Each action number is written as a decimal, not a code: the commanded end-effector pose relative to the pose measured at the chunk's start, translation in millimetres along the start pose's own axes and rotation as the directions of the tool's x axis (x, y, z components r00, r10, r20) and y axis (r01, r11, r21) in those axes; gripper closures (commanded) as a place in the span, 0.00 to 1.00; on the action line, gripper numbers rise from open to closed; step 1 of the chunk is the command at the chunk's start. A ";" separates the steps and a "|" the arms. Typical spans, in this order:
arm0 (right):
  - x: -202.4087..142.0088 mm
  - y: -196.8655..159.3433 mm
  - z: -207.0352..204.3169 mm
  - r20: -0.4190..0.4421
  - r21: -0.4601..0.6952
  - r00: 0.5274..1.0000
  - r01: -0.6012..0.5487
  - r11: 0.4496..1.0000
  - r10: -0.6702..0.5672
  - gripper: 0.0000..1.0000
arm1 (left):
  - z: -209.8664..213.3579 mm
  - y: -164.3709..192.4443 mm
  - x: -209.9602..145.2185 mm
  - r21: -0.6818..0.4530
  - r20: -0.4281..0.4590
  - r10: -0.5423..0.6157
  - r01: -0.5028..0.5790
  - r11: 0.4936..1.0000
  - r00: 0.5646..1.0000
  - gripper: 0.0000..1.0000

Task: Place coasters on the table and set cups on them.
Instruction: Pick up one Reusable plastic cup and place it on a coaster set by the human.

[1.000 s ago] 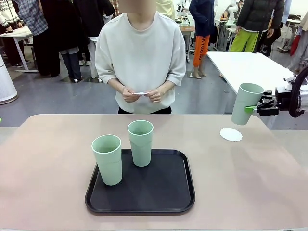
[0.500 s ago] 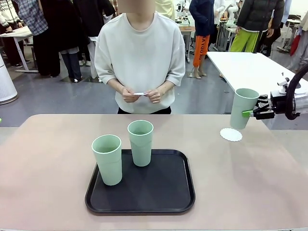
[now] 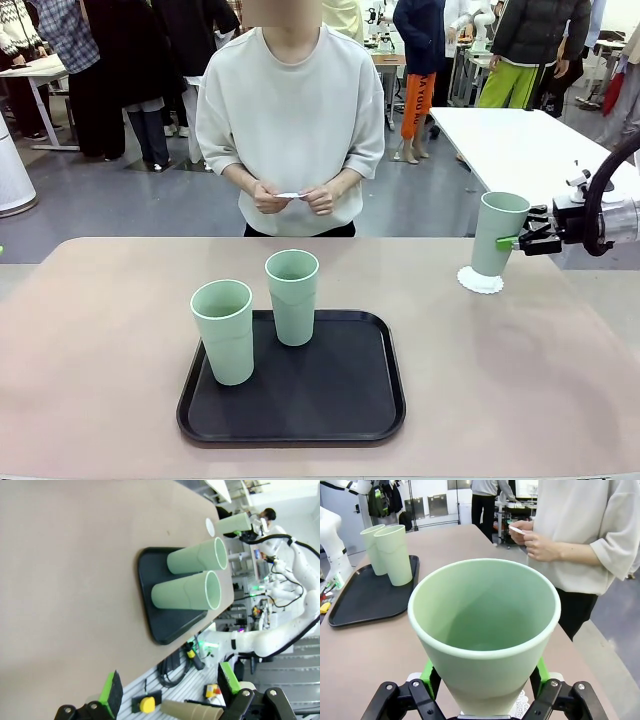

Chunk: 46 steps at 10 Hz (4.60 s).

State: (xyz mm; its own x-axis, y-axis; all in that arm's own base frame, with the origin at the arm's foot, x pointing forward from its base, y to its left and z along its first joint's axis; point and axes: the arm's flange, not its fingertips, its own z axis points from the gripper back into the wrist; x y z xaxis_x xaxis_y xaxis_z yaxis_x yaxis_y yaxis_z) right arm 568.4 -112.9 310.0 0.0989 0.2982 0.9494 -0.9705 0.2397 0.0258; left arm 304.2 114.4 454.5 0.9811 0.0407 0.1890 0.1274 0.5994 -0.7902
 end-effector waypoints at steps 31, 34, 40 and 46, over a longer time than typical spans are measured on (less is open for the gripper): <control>-31.4 -30.7 -7.0 0.031 0.052 0.999 0.009 0.999 -0.010 0.15 | 1.4 0.1 -0.4 -0.014 0.005 -0.004 0.004 1.000 1.000 0.00; -39.8 -34.4 -12.7 0.002 0.062 1.000 0.018 0.998 -0.018 0.15 | 1.4 0.1 -0.4 -0.014 0.005 -0.004 0.004 1.000 1.000 0.00; -44.7 -33.1 -15.1 -0.113 0.071 0.993 0.019 0.997 -0.011 0.00 | 1.4 0.1 -0.4 -0.014 0.005 -0.004 0.004 1.000 1.000 0.00; -41.5 -36.9 17.9 -0.363 -0.054 0.929 0.061 0.997 -0.076 0.00 | 1.4 0.1 -0.4 -0.014 0.005 -0.004 0.004 1.000 1.000 0.00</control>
State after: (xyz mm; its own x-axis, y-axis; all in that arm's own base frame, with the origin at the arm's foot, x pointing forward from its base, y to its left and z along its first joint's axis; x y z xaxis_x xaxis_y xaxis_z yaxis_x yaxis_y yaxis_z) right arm 599.5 -151.3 264.9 0.1874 0.5497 0.8141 -0.9619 0.2708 0.0387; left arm 304.2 114.4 454.4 0.9811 0.0406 0.1889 0.1274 0.5994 -0.7902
